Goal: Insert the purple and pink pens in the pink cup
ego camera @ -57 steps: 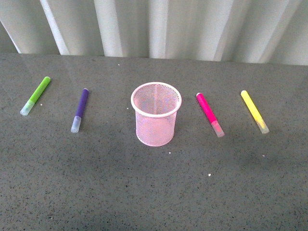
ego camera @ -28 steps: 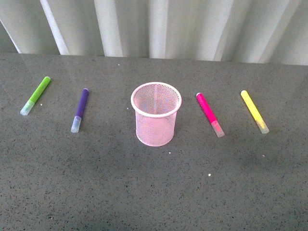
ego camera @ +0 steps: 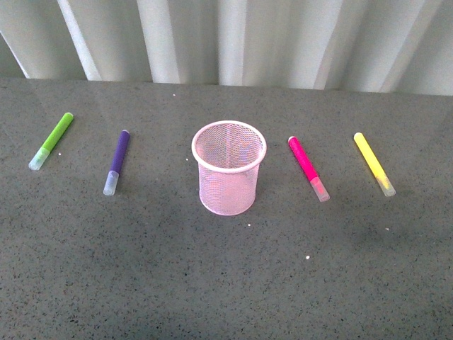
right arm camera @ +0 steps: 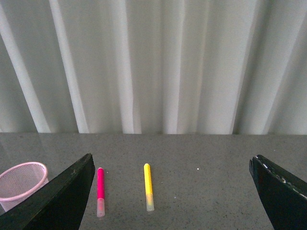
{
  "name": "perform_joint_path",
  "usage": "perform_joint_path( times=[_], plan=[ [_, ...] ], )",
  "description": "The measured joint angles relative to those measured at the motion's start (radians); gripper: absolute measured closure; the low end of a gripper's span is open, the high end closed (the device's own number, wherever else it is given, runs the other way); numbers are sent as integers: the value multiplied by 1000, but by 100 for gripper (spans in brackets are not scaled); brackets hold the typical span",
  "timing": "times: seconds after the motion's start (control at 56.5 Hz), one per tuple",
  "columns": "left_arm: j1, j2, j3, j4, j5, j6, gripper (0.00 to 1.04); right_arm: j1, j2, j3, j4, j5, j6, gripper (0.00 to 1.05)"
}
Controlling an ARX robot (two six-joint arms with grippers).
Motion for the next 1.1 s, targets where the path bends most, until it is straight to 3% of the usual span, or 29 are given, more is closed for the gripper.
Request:
perform_joint_path(
  times=[0.159, 0.495, 0.672, 1.096],
  plan=[
    [-112, 517, 250, 333, -30, 71, 7, 0, 0, 0, 0, 0, 0, 7],
    [-326, 1323, 848, 153, -78, 191, 7, 0, 0, 0, 0, 0, 0, 7],
    [-339, 1532, 947, 46, -90, 223, 7, 0, 0, 0, 0, 0, 0, 7],
    [-320, 1761, 1049, 72, -118, 211, 7, 0, 0, 0, 0, 0, 0, 7]
  ],
)
